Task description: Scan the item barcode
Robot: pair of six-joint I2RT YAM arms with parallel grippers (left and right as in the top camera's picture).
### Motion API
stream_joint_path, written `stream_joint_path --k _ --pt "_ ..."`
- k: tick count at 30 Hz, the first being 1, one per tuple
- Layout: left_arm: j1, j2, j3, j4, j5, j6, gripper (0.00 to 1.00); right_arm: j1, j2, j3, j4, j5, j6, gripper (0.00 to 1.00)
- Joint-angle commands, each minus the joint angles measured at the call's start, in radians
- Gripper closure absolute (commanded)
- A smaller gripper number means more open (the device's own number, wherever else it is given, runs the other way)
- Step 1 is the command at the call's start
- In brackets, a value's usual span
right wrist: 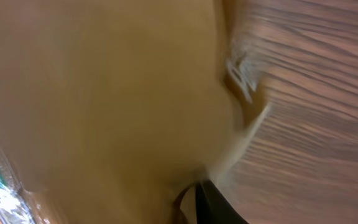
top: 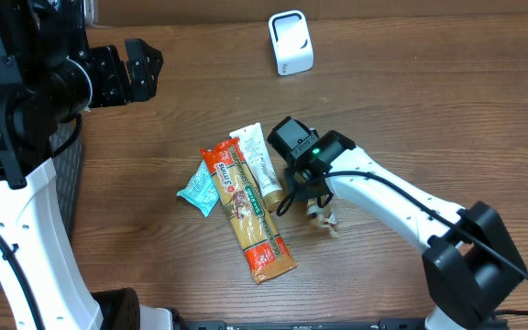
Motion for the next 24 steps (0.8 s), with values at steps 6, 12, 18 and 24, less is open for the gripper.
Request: stream_joint_path --k 6,12,18,24 --pt "0.010 0.005 0.015 0.001 -0.005 0.003 0.01 -0.007 0.000 0.035 0.066 -0.247 -0.061 0.37" --pt "0.010 0.005 0.015 0.001 -0.005 0.003 0.00 -0.027 -0.001 0.040 0.031 -0.162 -0.048 0.24" --pt "0.010 0.005 0.015 0.001 -0.005 0.004 0.00 -0.127 -0.001 0.068 -0.053 -0.184 -0.042 0.12" --pt "0.010 0.005 0.015 0.001 -0.005 0.004 0.00 -0.294 -0.001 0.067 -0.125 -0.454 -0.178 0.06"
